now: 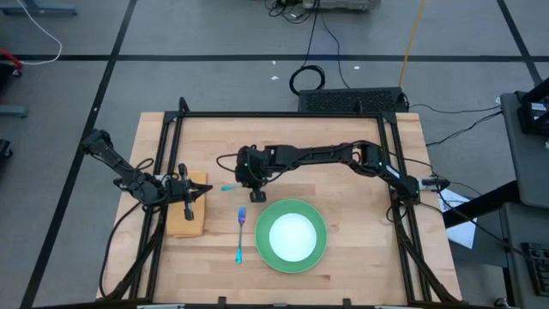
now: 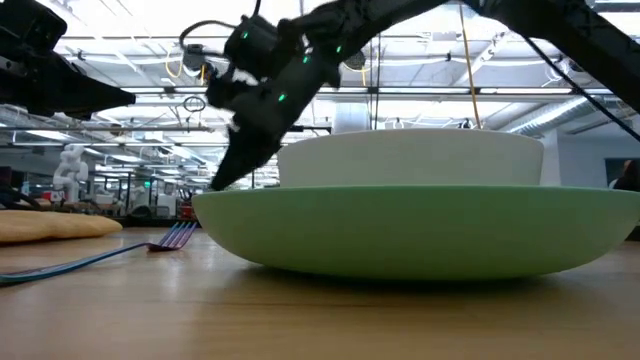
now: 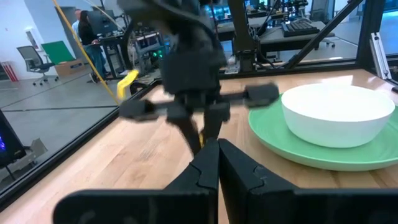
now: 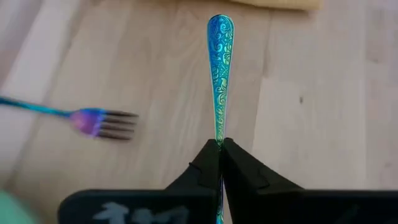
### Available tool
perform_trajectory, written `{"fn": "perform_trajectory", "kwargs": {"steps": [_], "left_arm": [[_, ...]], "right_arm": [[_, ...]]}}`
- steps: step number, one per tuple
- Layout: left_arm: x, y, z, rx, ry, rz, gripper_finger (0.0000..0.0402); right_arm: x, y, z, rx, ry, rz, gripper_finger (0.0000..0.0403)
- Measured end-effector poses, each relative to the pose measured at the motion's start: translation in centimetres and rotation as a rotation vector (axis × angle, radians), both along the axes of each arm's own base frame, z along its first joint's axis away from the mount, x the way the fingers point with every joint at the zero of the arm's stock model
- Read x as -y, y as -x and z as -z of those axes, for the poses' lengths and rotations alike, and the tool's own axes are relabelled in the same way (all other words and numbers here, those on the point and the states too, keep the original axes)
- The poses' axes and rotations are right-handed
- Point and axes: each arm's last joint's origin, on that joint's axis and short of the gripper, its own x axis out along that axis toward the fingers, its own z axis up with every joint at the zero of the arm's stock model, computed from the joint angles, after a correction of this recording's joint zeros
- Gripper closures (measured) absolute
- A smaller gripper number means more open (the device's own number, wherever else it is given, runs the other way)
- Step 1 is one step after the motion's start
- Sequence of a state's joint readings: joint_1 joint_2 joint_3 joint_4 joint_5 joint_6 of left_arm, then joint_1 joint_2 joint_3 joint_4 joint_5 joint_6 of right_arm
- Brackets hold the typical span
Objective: Set table place
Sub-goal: Put the violet spoon on the white bowl
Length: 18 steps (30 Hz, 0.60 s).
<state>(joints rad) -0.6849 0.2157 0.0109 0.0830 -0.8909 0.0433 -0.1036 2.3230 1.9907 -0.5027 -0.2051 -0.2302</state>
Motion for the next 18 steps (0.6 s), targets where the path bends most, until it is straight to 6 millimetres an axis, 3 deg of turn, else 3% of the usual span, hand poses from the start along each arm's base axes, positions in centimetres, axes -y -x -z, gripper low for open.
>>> {"fn": "perform_trajectory", "kwargs": {"steps": [7, 18], "left_arm": [[0.0, 0.0, 0.1, -0.008, 0.006, -0.005, 0.0392], [0.0, 0.0, 0.2, -0.010, 0.025, -0.007, 0.0392]], "right_arm": [[-0.7, 1.4, -5.2, 0.073, 0.011, -0.016, 0.0402], [-4.5, 4.3, -11.5, 0.133, 0.002, -0.072, 0.0403]]}}
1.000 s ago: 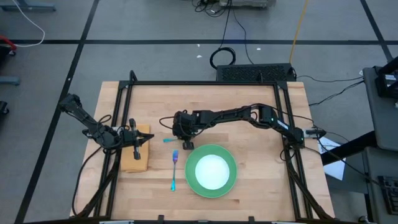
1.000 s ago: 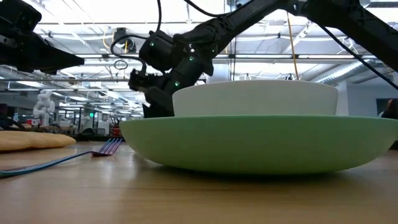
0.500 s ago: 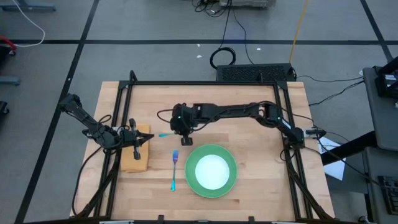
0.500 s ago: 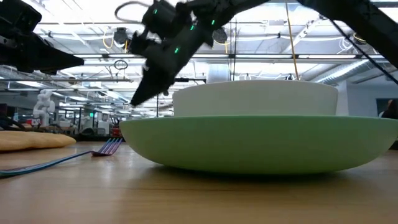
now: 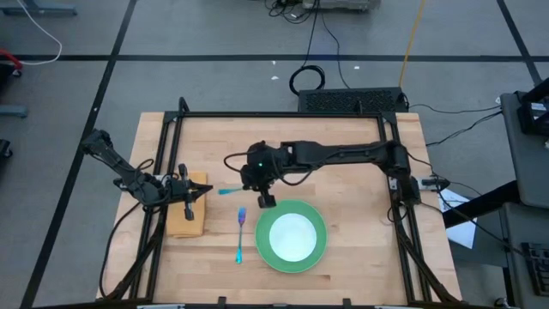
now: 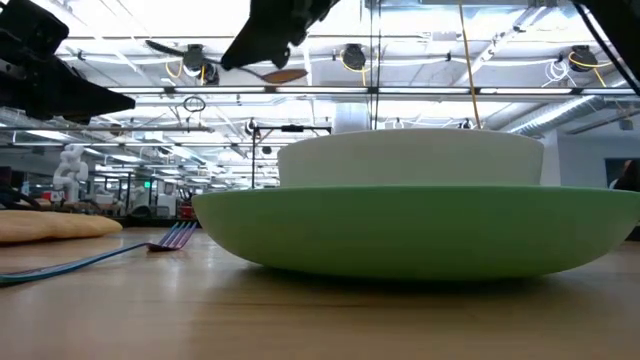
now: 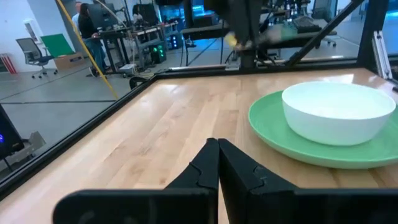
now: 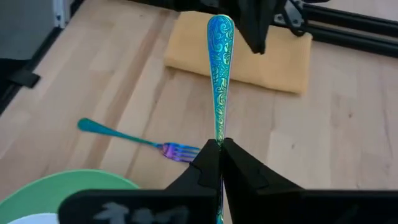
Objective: Set table place
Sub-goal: Put the violet spoon on the white bowl
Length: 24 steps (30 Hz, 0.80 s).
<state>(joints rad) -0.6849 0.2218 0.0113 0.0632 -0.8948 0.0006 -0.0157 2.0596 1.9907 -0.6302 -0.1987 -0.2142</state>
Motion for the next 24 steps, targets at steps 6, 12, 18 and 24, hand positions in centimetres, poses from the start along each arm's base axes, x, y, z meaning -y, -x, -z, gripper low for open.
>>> {"fn": "perform_trajectory", "kwargs": {"steps": [6, 12, 18, 24], "left_arm": [[0.0, 0.0, 0.1, -0.003, 0.006, 0.002, 0.0392], [0.0, 0.0, 0.1, -0.004, 0.008, 0.003, 0.0392], [0.0, 0.0, 0.1, -0.005, 0.008, 0.002, 0.0392], [0.0, 0.0, 0.1, -0.005, 0.011, 0.003, 0.0392]], "right_arm": [[-1.7, 1.5, -1.7, -0.024, -0.007, 0.029, 0.0403], [-3.4, 2.2, -2.1, -0.059, -0.033, 0.023, 0.0403], [-5.0, 2.4, -2.1, -0.067, -0.004, 0.040, 0.0403], [-6.0, 3.0, -2.9, -0.044, 0.060, 0.045, 0.0403]]}}
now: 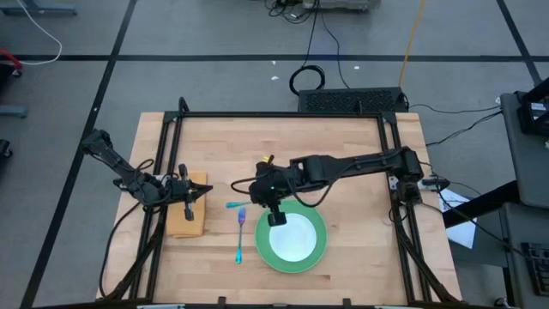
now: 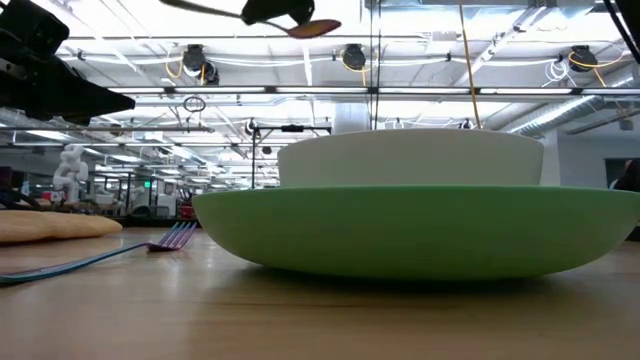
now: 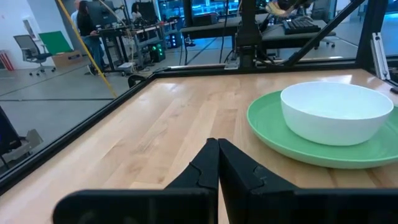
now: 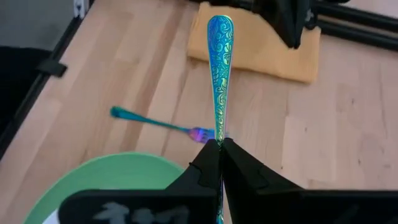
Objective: Set table place
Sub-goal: Put the violet spoon on the white bowl
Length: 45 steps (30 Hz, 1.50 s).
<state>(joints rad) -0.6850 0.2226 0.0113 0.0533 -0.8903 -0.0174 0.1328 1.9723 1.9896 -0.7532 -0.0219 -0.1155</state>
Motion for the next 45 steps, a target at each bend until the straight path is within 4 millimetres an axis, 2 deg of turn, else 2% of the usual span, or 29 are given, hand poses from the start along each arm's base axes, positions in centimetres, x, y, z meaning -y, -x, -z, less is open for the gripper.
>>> {"fn": "perform_trajectory", "kwargs": {"steps": [5, 14, 19, 25, 31, 40, 45], "left_arm": [[0.0, 0.0, 0.0, 0.000, 0.004, 0.001, 0.0392], [0.0, 0.0, 0.0, -0.001, 0.004, 0.001, 0.0392], [0.0, 0.0, 0.0, 0.000, 0.006, 0.001, 0.0392], [0.0, 0.0, 0.0, -0.001, 0.006, 0.002, 0.0392], [0.0, 0.0, 0.0, 0.000, 0.006, 0.002, 0.0392], [0.0, 0.0, 0.0, 0.000, 0.006, 0.001, 0.0392], [0.0, 0.0, 0.0, 0.000, 0.005, 0.000, 0.0392]], "right_arm": [[0.1, 1.4, -1.7, 0.016, 0.027, 0.032, 0.0403], [0.7, 5.5, -6.2, 0.074, 0.063, 0.103, 0.0403], [1.3, 8.8, -6.8, 0.114, 0.072, 0.170, 0.0403], [1.8, 13.5, -5.2, 0.235, -0.002, 0.228, 0.0403], [1.9, 18.0, -2.0, 0.397, -0.112, 0.249, 0.0403], [1.0, 22.1, 4.6, 0.459, -0.227, 0.284, 0.0403], [0.0, 23.1, 6.7, 0.485, -0.228, 0.271, 0.0403]]}}
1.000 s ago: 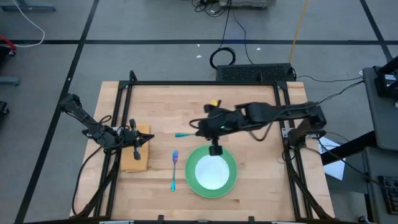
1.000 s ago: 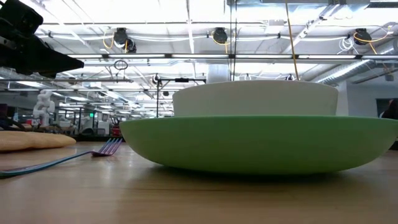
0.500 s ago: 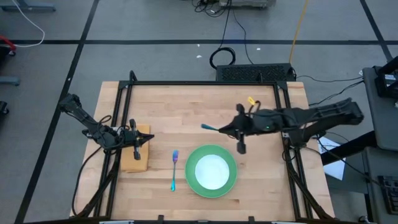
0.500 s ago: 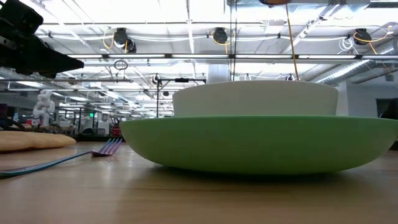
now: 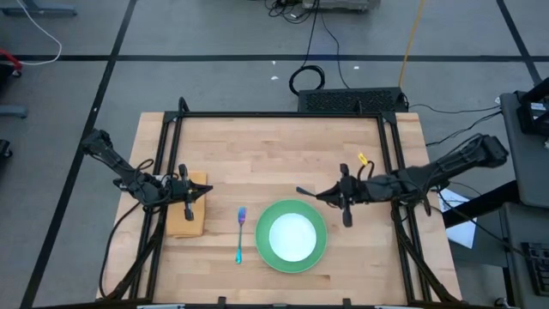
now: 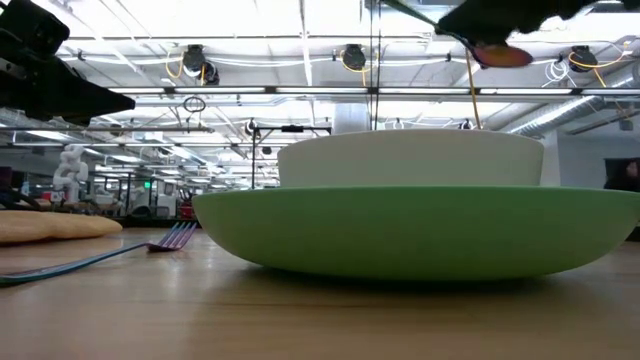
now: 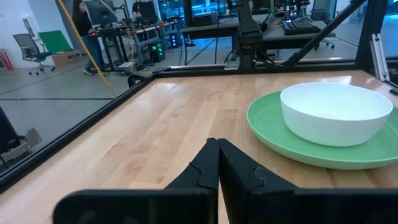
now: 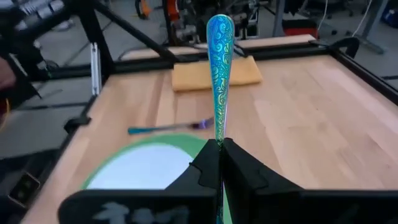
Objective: Set table place
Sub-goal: Put the violet spoon on the white bowl
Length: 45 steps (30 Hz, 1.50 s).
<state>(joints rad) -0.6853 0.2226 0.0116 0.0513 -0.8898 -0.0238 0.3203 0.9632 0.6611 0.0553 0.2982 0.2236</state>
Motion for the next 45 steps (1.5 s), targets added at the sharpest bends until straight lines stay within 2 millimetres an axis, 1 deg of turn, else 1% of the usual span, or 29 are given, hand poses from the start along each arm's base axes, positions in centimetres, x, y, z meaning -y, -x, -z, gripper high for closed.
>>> {"fn": "perform_trajectory", "kwargs": {"steps": [4, 8, 14, 19, 23, 27, 29, 34, 37, 41, 45], "left_arm": [[0.0, 0.0, 0.0, 0.000, 0.000, 0.000, 0.0392], [0.0, 0.0, 0.0, 0.001, 0.002, -0.001, 0.0392], [0.0, 0.0, 0.0, 0.002, 0.004, -0.001, 0.0392], [0.0, 0.0, 0.0, 0.002, 0.005, -0.002, 0.0392], [0.0, 0.0, 0.0, 0.002, 0.006, -0.002, 0.0392], [0.0, 0.0, 0.0, 0.002, 0.007, -0.002, 0.0392], [0.0, 0.0, 0.0, 0.002, 0.007, -0.002, 0.0392], [0.0, 0.0, 0.0, 0.002, 0.007, -0.003, 0.0392], [0.0, 0.0, 0.0, 0.002, 0.007, -0.003, 0.0392], [0.0, 0.0, 0.0, 0.003, 0.007, -0.004, 0.0392], [0.0, 0.0, 0.0, 0.002, 0.002, -0.006, 0.0392]], "right_arm": [[-0.3, 1.0, 1.5, -0.025, 0.031, 0.026, 0.0403], [0.0, 2.2, 2.7, -0.017, 0.002, 0.079, 0.0403], [-0.1, 3.2, 3.4, 0.021, -0.001, 0.050, 0.0403], [0.0, 3.9, 5.1, 0.011, 0.025, 0.036, 0.0403], [0.4, 4.6, 6.3, 0.041, 0.011, 0.036, 0.0403], [0.6, 5.2, 7.1, 0.110, -0.017, 0.029, 0.0403], [0.7, 5.5, 7.8, 0.122, -0.021, 0.001, 0.0403], [0.7, 5.7, 8.7, 0.210, -0.066, -0.026, 0.0403], [0.5, 5.7, 9.4, 0.216, -0.069, -0.036, 0.0403], [0.0, 5.2, 9.7, 0.229, -0.072, -0.053, 0.0403], [-0.7, 4.5, 9.6, 0.293, -0.067, -0.075, 0.0403]]}}
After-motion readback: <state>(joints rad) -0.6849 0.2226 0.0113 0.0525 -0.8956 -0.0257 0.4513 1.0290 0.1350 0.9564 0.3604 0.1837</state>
